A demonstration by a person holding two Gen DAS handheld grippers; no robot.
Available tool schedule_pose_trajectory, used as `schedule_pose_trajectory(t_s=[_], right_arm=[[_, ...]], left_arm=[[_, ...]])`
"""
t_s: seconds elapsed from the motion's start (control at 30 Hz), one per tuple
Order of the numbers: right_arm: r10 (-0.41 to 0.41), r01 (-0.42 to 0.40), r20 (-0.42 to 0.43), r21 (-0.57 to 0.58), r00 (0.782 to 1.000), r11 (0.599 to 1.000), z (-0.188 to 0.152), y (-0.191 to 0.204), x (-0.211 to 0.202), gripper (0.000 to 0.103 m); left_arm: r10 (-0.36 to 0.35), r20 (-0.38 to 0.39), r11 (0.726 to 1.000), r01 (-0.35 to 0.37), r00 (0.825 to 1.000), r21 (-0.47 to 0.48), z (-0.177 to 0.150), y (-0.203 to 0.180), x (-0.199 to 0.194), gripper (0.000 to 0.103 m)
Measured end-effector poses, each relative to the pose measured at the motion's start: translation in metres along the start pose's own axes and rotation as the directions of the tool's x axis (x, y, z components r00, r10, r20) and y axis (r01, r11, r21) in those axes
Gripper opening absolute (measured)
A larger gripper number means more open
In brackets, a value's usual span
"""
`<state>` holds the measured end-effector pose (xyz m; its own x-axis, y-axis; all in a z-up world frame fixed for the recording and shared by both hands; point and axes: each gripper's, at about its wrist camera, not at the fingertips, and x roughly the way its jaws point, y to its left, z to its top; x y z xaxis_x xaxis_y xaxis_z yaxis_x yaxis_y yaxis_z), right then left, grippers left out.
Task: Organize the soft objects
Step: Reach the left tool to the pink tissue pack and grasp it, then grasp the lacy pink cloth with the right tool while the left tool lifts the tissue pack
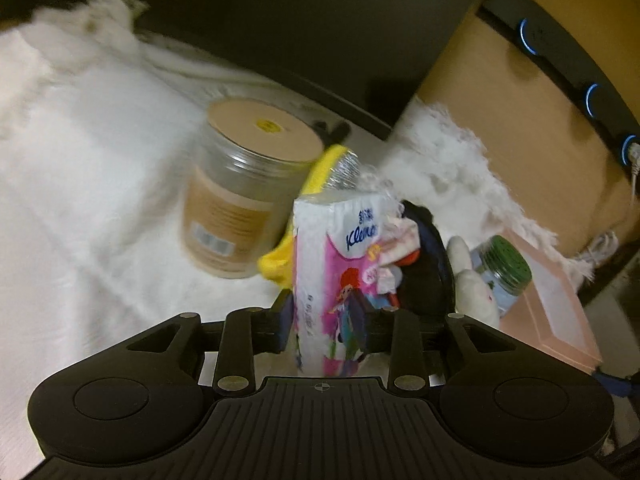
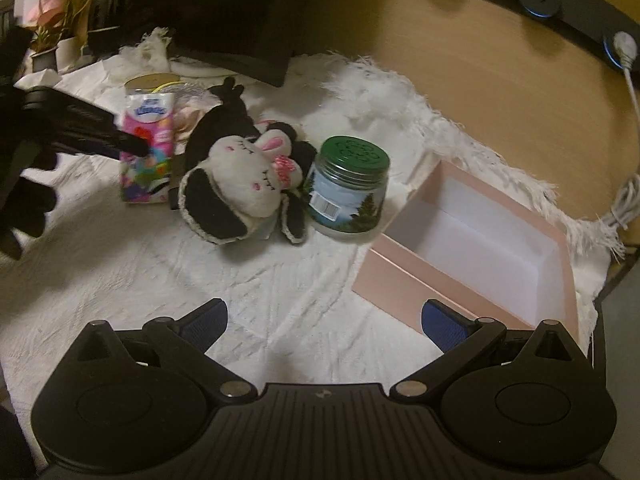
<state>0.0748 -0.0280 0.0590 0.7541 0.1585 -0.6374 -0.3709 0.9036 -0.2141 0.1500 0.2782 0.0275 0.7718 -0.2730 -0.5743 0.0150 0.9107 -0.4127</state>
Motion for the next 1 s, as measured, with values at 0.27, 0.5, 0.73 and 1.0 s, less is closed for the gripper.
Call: schedule_pose_trajectory(t_s=[0.27,0.5,0.73,1.0], right_arm=[[0.008,-0.006,0.041,-0.046,0.999,0.999,0.024,0.018,0.001,0.103],[0.032,-0.016,0.147,-0.107,0.989,0.994,0.092,0.049,0.021,0.095],[0.101,-0.064,0.105,-0.31,0.989,0.948,0.148,0.122,0.102,0.084],[0.076,-0.056,0.037,-0.385,0.996,0.921,0.168,0.151,0.126,0.017]], left_arm=[[-0.062,-0.192,0.998,0.064,0.979,0.007,0.002,-0.015,0.049,0.023],[-0.086,-0.065,0.996,0.087,0.994,0.006,-0.002,-0.001,0.001,0.022],[-0.002,-0.17,0.997,0.015,0.985,0.074,-0.003,0.027,-0.033,0.022],[0.065,-0.232,0.986,-0.027,0.971,0.162,0.016,0.05,-0.045,0.023]])
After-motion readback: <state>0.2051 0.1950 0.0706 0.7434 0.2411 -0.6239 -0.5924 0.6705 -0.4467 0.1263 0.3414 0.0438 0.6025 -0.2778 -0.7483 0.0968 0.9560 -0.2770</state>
